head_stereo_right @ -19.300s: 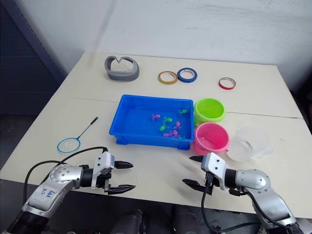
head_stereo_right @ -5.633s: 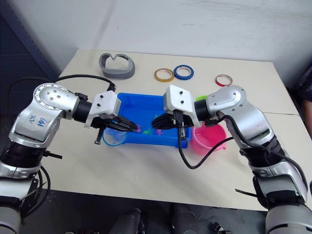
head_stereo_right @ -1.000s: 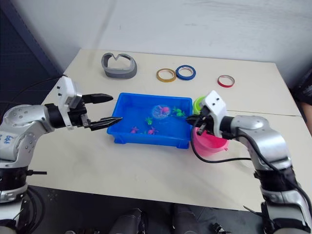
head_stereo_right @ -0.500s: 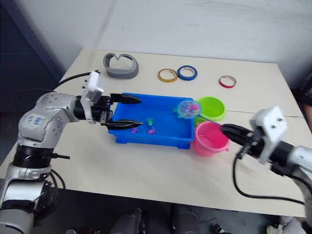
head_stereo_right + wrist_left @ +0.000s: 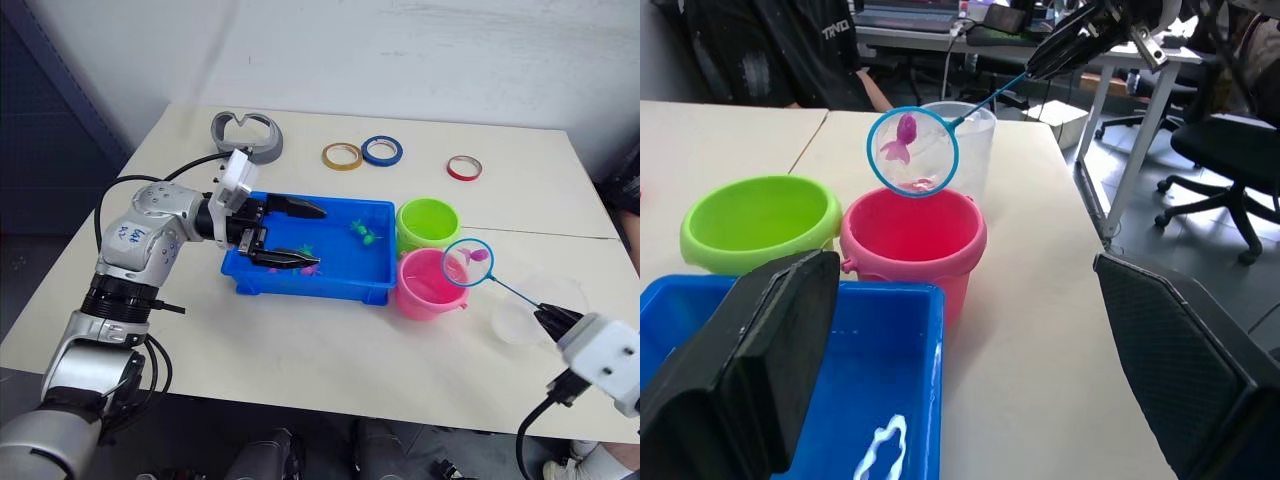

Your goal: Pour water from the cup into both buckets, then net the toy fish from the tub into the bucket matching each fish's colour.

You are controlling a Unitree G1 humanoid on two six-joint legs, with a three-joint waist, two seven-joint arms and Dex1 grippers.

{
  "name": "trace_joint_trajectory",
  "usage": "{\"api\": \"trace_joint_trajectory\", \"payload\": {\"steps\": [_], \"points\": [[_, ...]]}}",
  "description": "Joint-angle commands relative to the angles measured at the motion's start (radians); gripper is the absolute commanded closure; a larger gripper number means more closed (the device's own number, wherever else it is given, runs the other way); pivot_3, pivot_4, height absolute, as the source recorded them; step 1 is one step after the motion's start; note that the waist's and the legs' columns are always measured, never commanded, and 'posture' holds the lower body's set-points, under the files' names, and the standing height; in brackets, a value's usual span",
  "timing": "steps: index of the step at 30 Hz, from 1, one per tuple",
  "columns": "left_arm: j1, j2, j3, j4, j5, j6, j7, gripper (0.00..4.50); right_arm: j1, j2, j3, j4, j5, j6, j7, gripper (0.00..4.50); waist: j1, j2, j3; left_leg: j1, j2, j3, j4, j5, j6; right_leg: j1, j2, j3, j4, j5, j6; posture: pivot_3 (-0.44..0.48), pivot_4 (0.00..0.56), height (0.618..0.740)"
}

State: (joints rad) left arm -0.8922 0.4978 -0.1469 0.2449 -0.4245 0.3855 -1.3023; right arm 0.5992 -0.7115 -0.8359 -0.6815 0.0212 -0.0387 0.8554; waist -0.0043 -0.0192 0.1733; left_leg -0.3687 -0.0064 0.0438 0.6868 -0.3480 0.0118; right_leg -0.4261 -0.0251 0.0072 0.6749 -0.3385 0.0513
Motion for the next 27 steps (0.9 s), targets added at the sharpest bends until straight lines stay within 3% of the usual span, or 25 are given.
{"api": "trace_joint_trajectory", "payload": {"steps": [1, 7, 14, 17, 21, 27], "points": [[-0.025, 0.002, 0.014, 0.002, 0.009, -0.024, -0.013, 0.06, -0.014, -0.026, -0.010, 0.063, -0.181, -0.253, -0.080, 4.50, 0.001, 0.000, 0.000, 0.000, 0.000, 0.000, 0.000, 0.000, 0.000, 0.000, 0.000, 0.000, 0.000, 0.000, 0.000, 0.000, 0.150, 0.740], [-0.027, 0.002, 0.019, 0.003, 0.016, -0.032, -0.012, 0.06, -0.076, -0.118, -0.056, 0.222, -0.508, -0.643, -0.291, 4.50, 0.003, 0.000, 0.000, 0.000, 0.000, 0.000, 0.000, 0.000, -0.001, 0.000, 0.000, 0.000, 0.000, 0.000, 0.000, 0.000, 0.150, 0.740], [-0.037, 0.005, 0.029, 0.015, 0.025, -0.041, -0.009, 0.06, -0.094, -0.145, -0.066, 0.363, -0.617, -0.740, -0.411, 4.50, 0.003, 0.000, 0.000, 0.000, 0.000, 0.000, 0.000, 0.001, -0.001, 0.000, 0.000, 0.000, 0.000, 0.000, 0.000, 0.000, 0.150, 0.740], [-0.037, 0.010, 0.033, 0.021, 0.030, -0.043, -0.009, 0.06, -0.115, -0.121, -0.032, 0.372, -0.438, -0.647, -0.384, 4.50, 0.000, 0.000, 0.000, 0.000, 0.000, 0.001, 0.000, 0.001, -0.001, 0.000, 0.000, 0.001, 0.000, 0.000, 0.000, 0.000, 0.150, 0.740], [-0.015, 0.048, 0.038, 0.034, 0.055, -0.048, -0.011, 0.06, -0.125, -0.107, 0.088, 0.256, 0.035, -0.337, -0.248, 4.50, -0.005, 0.000, 0.000, 0.002, 0.000, 0.002, 0.000, 0.001, -0.001, 0.000, 0.000, 0.001, 0.003, 0.000, 0.000, 0.000, 0.150, 0.740], [0.090, 0.177, 0.072, -0.005, 0.089, -0.049, 0.005, 0.06, -0.370, -0.251, 0.325, 0.080, 0.378, 0.145, -0.179, 4.50, -0.036, 0.001, 0.000, 0.003, 0.001, 0.002, 0.002, 0.002, -0.001, 0.000, 0.000, 0.001, 0.006, 0.000, 0.000, 0.000, 0.150, 0.740]]}}
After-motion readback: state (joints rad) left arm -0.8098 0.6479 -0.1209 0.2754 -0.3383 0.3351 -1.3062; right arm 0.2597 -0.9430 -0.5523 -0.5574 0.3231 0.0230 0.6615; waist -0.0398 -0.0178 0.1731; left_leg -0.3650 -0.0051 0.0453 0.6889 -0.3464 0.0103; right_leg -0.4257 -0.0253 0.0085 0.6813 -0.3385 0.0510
